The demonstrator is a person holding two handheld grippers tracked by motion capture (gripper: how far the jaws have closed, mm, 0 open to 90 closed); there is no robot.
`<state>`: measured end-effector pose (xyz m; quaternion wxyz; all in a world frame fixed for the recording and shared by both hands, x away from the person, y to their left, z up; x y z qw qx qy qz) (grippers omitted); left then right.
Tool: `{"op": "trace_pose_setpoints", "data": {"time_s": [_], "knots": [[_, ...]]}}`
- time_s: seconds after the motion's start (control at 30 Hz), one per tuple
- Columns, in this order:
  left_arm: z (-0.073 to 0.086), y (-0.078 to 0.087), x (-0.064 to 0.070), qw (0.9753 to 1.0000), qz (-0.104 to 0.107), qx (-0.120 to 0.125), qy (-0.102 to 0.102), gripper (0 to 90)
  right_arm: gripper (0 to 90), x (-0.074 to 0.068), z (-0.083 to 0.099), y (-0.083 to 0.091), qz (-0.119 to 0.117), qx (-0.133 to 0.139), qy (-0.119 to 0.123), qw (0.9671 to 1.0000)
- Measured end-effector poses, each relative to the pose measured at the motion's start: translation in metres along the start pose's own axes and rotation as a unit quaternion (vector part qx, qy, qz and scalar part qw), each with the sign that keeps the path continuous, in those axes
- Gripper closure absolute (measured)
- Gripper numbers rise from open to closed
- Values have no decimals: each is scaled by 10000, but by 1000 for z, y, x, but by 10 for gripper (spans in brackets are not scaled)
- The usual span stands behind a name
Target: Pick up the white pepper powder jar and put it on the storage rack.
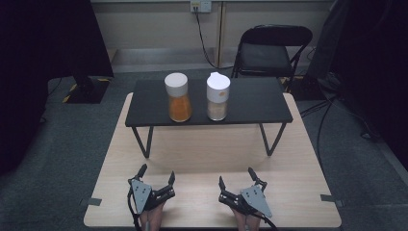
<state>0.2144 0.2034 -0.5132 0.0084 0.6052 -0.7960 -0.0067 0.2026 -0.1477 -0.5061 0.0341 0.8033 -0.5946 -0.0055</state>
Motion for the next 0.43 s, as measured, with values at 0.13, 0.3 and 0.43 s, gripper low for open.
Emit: {"op": "trace_pose_setpoints", "data": {"time_s": [0.13,0.3,0.43], "knots": [[0,0,0,10000,7,0,-2,11,0,0,1,0,9,26,8,10000],[0,0,0,10000,9,1,-3,11,0,1,3,2,-21,106,-15,9999],[0,0,0,10000,13,1,-2,11,0,1,4,2,-33,137,-41,9999]]}}
Point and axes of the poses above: each handheld gripper's, and its own axes: y roughly backward along the jaws, z roughly out of its underside, x roughly to its right, the point moved 6 cm from there along -y, roughly forward along the jaws, and after that the axes turned 2 degrees about -x, right-handed, at the moved point
